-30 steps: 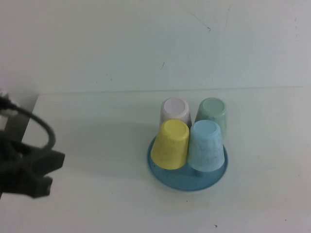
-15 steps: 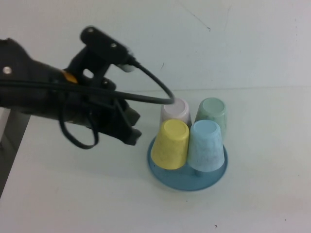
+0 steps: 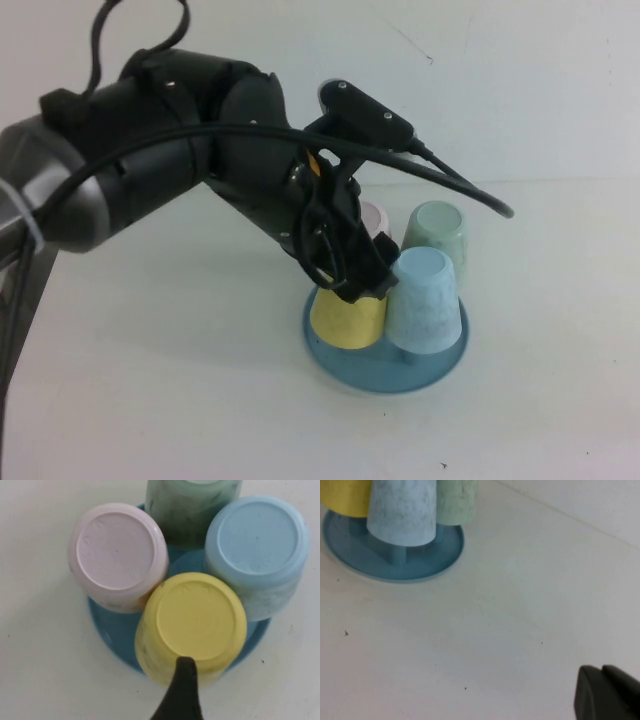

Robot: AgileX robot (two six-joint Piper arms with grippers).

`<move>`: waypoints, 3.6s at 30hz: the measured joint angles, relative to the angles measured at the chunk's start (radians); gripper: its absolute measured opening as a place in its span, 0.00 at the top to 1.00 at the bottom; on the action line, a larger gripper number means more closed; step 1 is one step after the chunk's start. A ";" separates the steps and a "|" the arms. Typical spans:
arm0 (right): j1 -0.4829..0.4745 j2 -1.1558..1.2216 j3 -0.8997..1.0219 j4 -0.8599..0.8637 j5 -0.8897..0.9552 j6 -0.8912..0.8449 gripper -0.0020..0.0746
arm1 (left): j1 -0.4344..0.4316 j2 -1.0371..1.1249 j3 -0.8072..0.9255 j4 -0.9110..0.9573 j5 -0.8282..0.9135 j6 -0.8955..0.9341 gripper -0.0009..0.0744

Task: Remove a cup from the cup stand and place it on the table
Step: Pick up the cup from the rack, then hand over the cup

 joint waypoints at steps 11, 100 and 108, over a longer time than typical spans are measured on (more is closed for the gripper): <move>0.000 0.000 0.000 0.008 0.000 0.000 0.98 | 0.000 0.179 -0.080 0.059 -0.004 -0.086 0.15; 0.003 0.000 -0.151 1.247 -0.058 -0.585 0.89 | -0.109 0.230 -0.653 -1.150 0.283 0.151 0.26; 0.004 0.005 -0.151 1.250 -0.089 -0.622 0.94 | -0.102 0.235 -0.653 -1.127 0.351 0.176 0.09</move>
